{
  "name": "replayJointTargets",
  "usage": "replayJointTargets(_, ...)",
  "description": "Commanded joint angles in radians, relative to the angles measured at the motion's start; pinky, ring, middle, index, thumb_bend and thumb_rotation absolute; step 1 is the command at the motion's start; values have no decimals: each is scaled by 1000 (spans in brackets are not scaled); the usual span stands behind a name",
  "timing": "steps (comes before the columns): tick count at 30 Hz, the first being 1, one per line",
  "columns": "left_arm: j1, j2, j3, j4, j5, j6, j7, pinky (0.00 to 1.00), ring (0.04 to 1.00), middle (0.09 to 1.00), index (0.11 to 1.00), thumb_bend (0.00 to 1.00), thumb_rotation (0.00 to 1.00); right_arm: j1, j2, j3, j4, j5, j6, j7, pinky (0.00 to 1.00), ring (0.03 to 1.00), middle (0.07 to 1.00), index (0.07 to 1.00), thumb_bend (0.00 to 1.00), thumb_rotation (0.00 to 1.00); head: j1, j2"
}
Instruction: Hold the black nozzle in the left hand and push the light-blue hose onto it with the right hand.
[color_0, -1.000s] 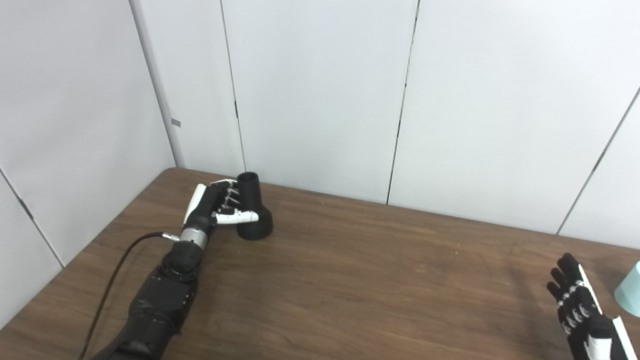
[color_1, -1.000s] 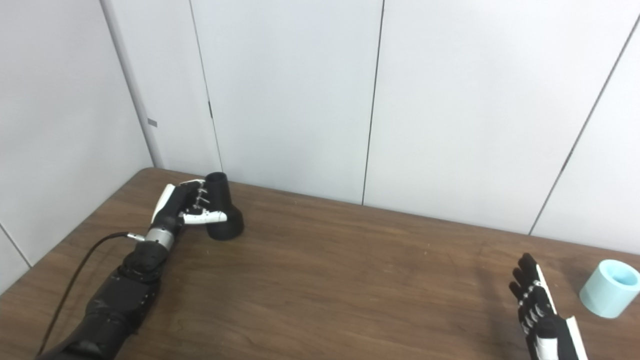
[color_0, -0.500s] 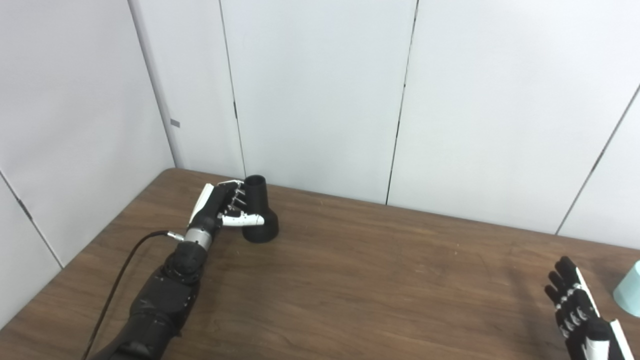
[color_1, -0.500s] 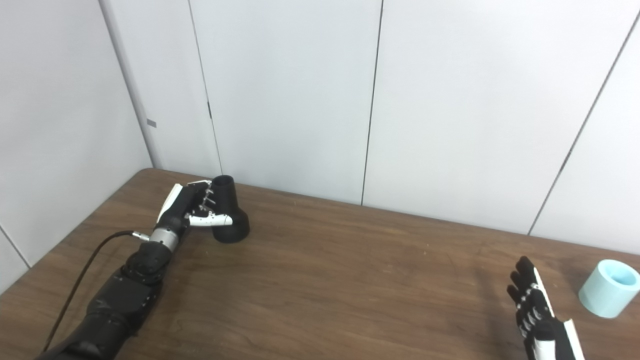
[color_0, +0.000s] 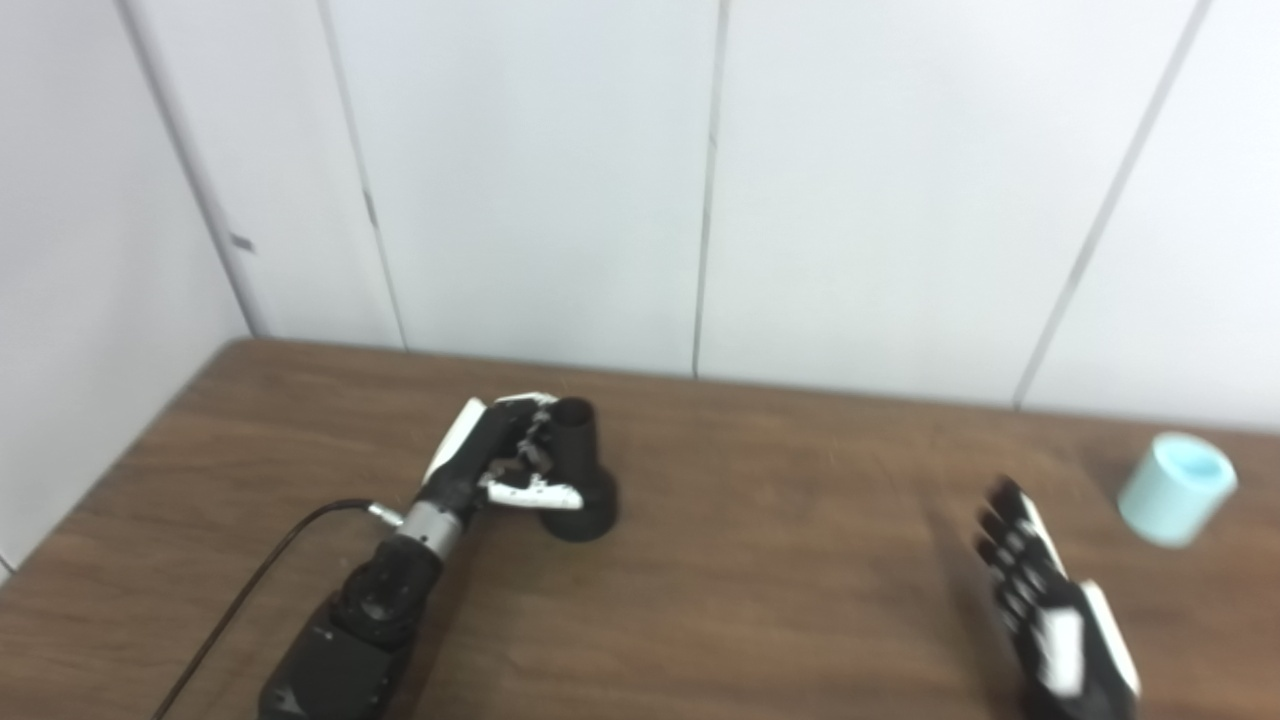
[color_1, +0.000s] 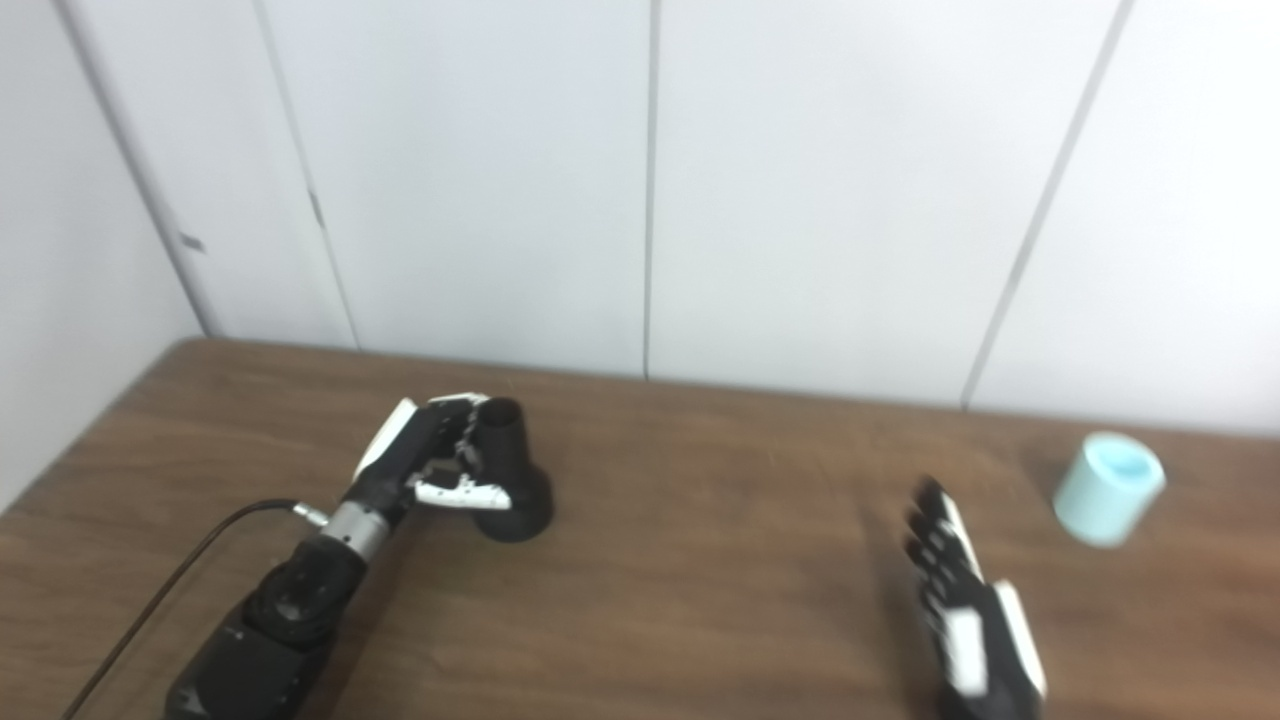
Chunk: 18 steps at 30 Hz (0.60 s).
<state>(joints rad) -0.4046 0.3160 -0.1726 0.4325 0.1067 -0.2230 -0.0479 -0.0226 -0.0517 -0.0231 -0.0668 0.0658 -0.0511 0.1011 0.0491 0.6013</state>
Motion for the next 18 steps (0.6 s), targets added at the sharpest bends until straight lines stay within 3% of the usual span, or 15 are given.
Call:
replayJointTargets(1, 38, -4, -45, -9, 58, 45, -55, 208, 285, 353, 481, 516, 84, 15, 24, 13, -5, -12, 19, -21, 984, 1000, 1000, 989, 690, 1000, -31, 14)
replayJointTargets(9, 93, -48, -172, -72, 111, 26, -109, 221, 281, 350, 480, 516, 89, 16, 87, 41, -93, -62, 111, -74, 991, 999, 1000, 997, 705, 1000, -108, 54)
replayJointTargets(18, 161, -57, -246, -109, 127, 13, -136, 196, 268, 341, 480, 516, 89, 9, 120, 60, -122, -98, 159, -116, 948, 965, 995, 979, 713, 1000, -167, 77)
